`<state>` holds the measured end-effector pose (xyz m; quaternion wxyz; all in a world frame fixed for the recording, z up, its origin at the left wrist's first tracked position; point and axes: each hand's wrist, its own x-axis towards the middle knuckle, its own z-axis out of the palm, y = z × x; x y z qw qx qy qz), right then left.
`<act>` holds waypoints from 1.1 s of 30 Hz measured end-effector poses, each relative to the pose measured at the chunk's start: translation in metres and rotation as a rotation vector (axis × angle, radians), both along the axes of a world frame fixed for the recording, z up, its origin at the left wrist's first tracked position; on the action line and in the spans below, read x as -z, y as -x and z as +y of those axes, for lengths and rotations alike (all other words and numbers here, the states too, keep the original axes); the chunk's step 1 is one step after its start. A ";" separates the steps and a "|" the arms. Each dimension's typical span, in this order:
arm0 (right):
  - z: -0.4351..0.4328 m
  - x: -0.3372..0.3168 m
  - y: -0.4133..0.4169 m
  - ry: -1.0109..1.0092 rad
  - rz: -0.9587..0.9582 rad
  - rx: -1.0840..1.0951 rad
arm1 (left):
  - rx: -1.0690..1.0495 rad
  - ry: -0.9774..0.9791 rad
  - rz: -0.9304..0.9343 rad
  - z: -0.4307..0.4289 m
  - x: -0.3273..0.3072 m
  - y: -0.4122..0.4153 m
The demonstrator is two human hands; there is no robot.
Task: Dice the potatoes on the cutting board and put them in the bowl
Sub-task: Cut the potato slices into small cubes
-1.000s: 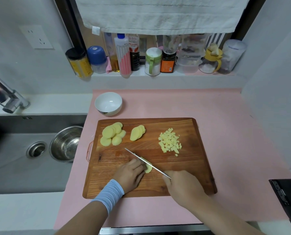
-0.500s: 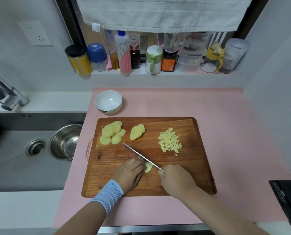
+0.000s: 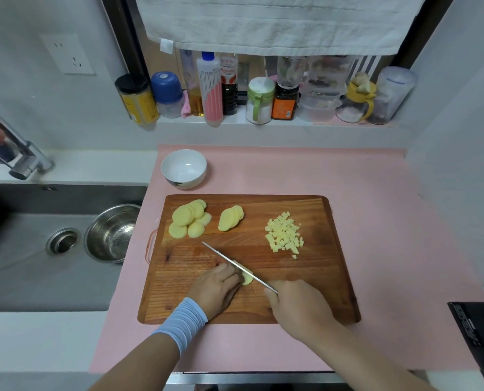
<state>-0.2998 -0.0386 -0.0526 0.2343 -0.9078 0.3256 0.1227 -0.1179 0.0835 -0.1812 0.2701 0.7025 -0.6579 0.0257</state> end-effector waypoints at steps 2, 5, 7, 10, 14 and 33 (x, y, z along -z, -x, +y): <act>-0.001 0.001 0.003 -0.006 0.002 0.024 | 0.005 0.015 0.008 0.000 0.000 0.001; -0.004 0.004 0.003 -0.030 0.042 0.048 | 0.016 0.032 0.012 0.000 -0.003 0.001; -0.006 0.006 0.003 -0.048 0.060 0.061 | 0.018 0.039 0.019 -0.001 -0.003 0.000; -0.006 0.008 -0.005 -0.075 0.075 0.065 | 0.017 0.045 0.032 -0.001 -0.002 0.000; -0.006 0.012 -0.024 -0.078 0.064 0.072 | 0.017 0.055 0.021 -0.001 -0.002 0.000; 0.003 0.000 -0.008 -0.070 0.019 0.042 | -0.060 0.081 0.039 0.002 0.009 0.005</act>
